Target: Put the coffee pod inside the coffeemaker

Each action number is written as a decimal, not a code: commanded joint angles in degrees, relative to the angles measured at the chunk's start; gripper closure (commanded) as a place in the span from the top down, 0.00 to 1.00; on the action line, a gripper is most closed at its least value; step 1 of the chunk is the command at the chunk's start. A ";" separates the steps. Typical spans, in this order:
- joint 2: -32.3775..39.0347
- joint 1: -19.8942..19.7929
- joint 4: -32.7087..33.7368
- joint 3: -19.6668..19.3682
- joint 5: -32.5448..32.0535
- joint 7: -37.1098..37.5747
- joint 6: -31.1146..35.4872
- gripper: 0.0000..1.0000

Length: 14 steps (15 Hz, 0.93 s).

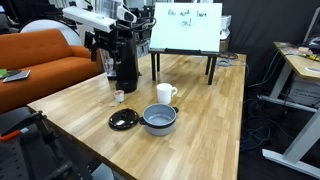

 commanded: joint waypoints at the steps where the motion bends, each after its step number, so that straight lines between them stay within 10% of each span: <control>1: -0.06 -2.80 0.27 2.77 -0.49 0.43 0.00 1.00; 14: 6.56 -8.00 -0.34 7.12 9.51 -15.88 14.27 1.00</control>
